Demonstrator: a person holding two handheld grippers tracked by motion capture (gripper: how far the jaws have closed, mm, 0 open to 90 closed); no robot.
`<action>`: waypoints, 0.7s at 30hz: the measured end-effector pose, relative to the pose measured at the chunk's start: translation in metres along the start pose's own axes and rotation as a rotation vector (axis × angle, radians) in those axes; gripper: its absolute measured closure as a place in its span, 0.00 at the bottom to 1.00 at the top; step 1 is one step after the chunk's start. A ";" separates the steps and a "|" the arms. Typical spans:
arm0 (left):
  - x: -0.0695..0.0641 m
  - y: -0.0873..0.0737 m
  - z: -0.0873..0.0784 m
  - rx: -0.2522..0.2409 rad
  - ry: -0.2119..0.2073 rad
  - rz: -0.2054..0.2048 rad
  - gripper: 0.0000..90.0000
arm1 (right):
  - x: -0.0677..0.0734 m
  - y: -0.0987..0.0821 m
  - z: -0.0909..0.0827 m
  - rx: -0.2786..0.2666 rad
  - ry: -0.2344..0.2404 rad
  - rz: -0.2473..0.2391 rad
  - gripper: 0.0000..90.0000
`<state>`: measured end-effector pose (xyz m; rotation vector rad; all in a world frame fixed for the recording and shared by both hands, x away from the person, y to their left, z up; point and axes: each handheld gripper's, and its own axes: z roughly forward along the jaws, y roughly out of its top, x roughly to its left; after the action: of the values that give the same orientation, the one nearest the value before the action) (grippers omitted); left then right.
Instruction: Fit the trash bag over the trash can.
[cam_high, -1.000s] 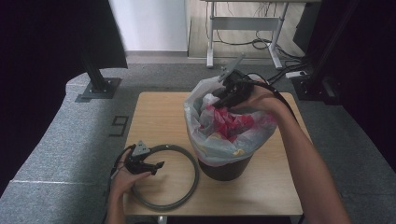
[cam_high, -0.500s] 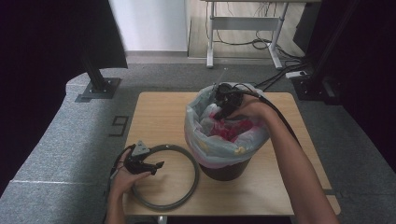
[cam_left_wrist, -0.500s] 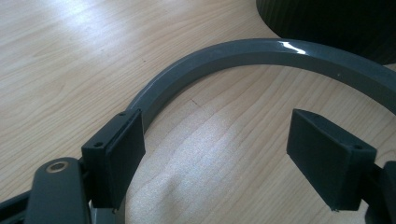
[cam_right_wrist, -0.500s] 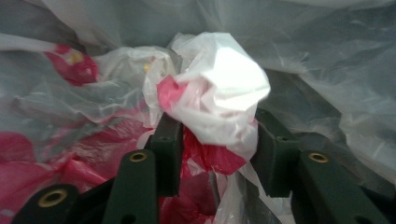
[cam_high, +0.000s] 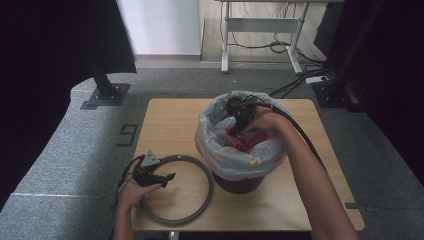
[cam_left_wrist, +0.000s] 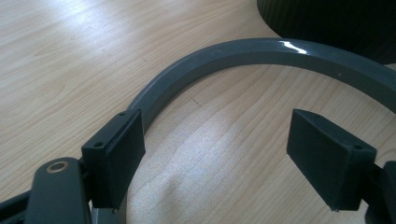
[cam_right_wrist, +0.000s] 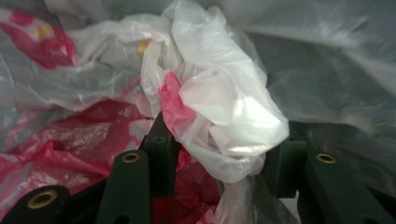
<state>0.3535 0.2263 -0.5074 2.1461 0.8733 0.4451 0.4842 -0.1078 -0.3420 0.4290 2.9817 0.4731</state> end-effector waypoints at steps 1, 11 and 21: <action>0.000 0.000 0.000 0.000 0.000 -0.001 0.21 | 0.001 0.000 0.001 0.004 0.000 0.002 0.59; 0.000 0.000 0.000 0.000 0.000 0.000 0.21 | 0.002 -0.001 -0.002 -0.013 -0.015 0.007 0.47; -0.001 0.001 0.001 0.000 0.000 0.001 0.21 | 0.012 -0.009 -0.049 -0.233 -0.050 0.001 0.35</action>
<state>0.3536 0.2241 -0.5072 2.1461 0.8724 0.4454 0.4637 -0.1272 -0.2990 0.4122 2.8325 0.7871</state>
